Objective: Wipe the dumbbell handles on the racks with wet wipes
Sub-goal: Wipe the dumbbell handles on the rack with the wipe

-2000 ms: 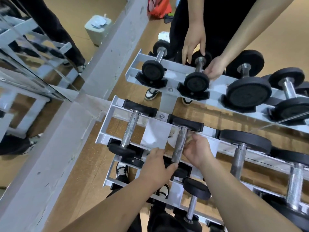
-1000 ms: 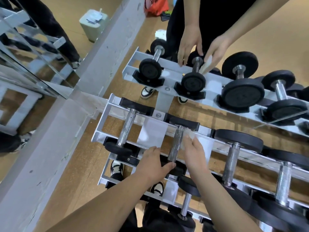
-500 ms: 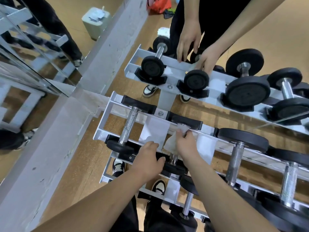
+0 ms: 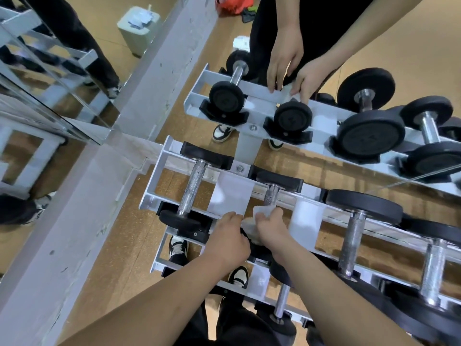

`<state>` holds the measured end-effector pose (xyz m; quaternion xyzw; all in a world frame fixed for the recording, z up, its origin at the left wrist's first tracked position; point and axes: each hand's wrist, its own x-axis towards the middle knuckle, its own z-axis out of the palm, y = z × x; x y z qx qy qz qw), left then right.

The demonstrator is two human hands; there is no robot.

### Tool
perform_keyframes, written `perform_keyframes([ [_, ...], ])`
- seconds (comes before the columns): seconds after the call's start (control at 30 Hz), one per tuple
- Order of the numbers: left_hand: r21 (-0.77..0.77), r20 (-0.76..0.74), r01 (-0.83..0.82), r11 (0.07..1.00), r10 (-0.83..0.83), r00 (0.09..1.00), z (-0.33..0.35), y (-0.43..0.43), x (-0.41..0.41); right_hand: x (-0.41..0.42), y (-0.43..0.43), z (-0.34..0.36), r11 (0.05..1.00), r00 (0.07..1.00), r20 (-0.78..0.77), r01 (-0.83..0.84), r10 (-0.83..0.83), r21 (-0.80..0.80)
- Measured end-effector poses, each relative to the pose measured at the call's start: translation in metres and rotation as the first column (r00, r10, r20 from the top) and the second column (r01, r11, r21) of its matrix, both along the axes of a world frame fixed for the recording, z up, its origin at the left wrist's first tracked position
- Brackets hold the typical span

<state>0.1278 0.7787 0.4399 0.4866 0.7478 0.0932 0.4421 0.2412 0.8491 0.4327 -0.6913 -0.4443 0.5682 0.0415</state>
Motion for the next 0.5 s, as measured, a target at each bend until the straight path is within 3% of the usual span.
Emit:
perform_keyframes([
  [0.2,-0.014,-0.012,0.019,1.000,-0.020,1.000,-0.002,0.000,0.004,-0.019,0.053,-0.006,0.968,0.968,-0.013,0.251,-0.251,0.020],
  [0.3,-0.024,-0.021,0.020,1.000,-0.021,1.000,-0.002,0.000,0.007,-0.012,0.034,-0.005,0.986,0.987,-0.044,0.160,-0.158,0.051],
  [0.5,0.005,-0.064,0.015,1.000,-0.015,0.998,-0.005,-0.008,0.009,0.012,-0.003,-0.007,0.998,0.996,-0.072,-0.060,0.057,-0.030],
])
